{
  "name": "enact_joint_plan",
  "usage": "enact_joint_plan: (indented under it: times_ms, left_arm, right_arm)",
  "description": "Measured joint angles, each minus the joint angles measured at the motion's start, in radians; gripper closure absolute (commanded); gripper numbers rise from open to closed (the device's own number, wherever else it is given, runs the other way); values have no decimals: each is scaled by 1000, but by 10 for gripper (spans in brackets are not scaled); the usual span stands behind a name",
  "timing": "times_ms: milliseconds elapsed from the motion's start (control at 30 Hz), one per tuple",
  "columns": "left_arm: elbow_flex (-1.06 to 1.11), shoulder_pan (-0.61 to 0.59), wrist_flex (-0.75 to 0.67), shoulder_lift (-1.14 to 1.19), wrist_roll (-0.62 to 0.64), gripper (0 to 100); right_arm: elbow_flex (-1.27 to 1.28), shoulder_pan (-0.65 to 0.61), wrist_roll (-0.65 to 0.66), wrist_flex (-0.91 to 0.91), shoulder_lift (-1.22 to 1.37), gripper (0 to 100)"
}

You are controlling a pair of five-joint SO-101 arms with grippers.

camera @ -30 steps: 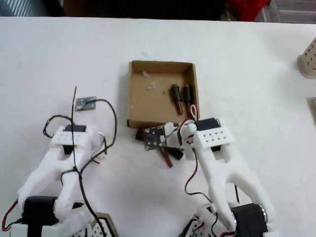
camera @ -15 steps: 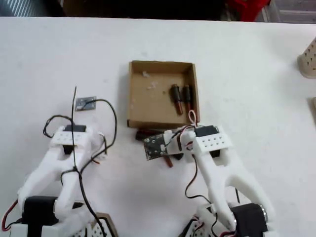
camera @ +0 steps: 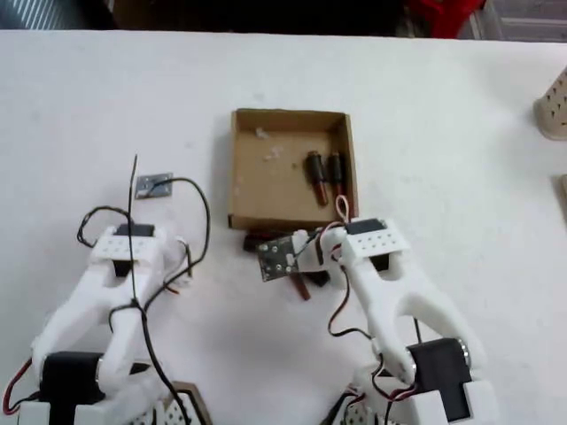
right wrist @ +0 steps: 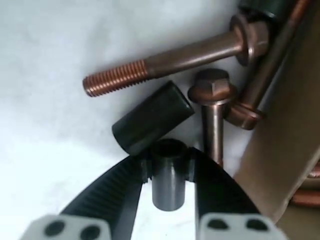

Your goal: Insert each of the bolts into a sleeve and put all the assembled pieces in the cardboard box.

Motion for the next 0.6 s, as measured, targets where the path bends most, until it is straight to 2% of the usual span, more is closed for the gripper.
enact_joint_plan:
  times_ms: [67,167,267,433,600]
  left_arm:
    - [0,0,0,0,0,961]
    - [0,0,0,0,0,961]
    - [0,0,0,0,0,961]
    - [0,0,0,0,0,961]
    - [0,0,0,0,0,961]
  right_arm:
    - [0,0,0,0,0,983]
    - [0,3,-11,-8,0,981]
    - [-11,20,-103,0,2,981]
    - [-64,72,-374,71,6,981]
    - [-112,127,-779,172,-25,981]
